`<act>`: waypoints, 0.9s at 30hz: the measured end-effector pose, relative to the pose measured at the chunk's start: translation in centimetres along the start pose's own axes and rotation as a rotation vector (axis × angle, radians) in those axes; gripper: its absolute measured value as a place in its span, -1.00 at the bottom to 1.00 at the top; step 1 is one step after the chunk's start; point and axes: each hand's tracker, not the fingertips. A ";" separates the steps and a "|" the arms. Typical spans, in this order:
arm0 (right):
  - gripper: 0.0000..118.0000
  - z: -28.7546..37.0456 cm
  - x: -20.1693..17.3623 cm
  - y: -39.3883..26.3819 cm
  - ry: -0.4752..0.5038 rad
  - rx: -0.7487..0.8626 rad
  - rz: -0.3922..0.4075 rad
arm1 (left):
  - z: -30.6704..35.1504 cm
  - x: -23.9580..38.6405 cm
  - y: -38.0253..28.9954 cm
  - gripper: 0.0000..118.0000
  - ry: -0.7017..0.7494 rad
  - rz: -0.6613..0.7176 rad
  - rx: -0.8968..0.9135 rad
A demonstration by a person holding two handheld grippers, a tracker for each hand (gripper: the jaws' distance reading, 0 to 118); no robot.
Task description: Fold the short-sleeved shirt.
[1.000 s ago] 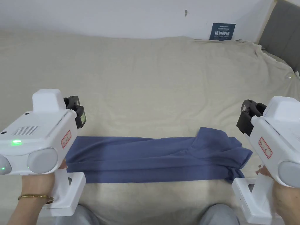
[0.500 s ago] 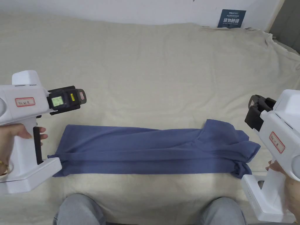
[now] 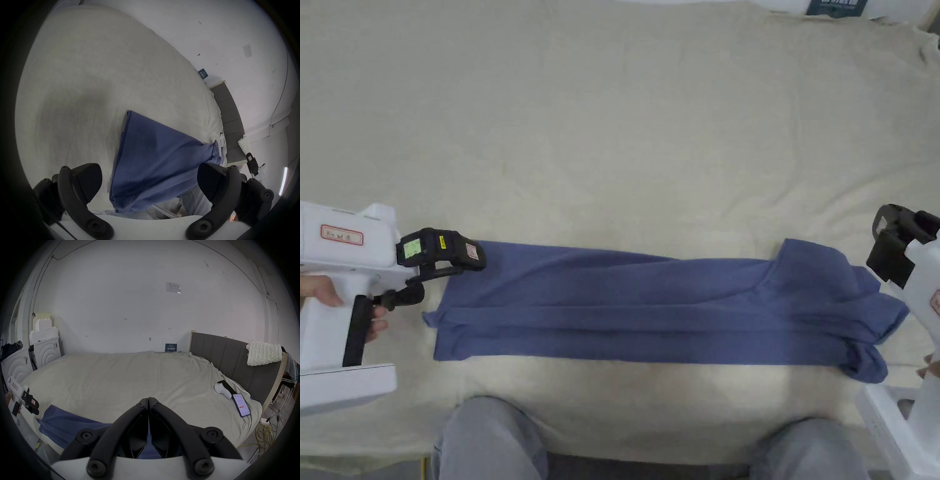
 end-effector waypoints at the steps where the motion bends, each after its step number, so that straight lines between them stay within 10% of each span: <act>1: -1.00 -0.2 -0.1 -0.1 0.000 -0.008 0.001 | -0.5 -0.4 0.0 1.00 -0.018 0.021 -0.010; 9: -1.00 -1.1 -0.1 -0.4 -0.004 -0.052 0.004 | -1.4 -0.7 0.2 0.71 -0.029 0.007 -0.062; 13: -1.00 -1.4 -0.4 -0.4 0.003 -0.060 0.006 | -1.3 -0.7 -0.2 -0.30 -0.053 0.039 -0.051; 18: -1.00 -1.5 -0.7 -0.4 0.018 -0.076 -0.021 | -3.3 0.7 -1.7 -0.75 -0.004 0.016 -0.050; 27: -1.00 -1.1 -1.0 0.0 0.064 -0.060 -0.019 | 0.7 5.6 -1.7 -0.93 0.151 -0.046 0.035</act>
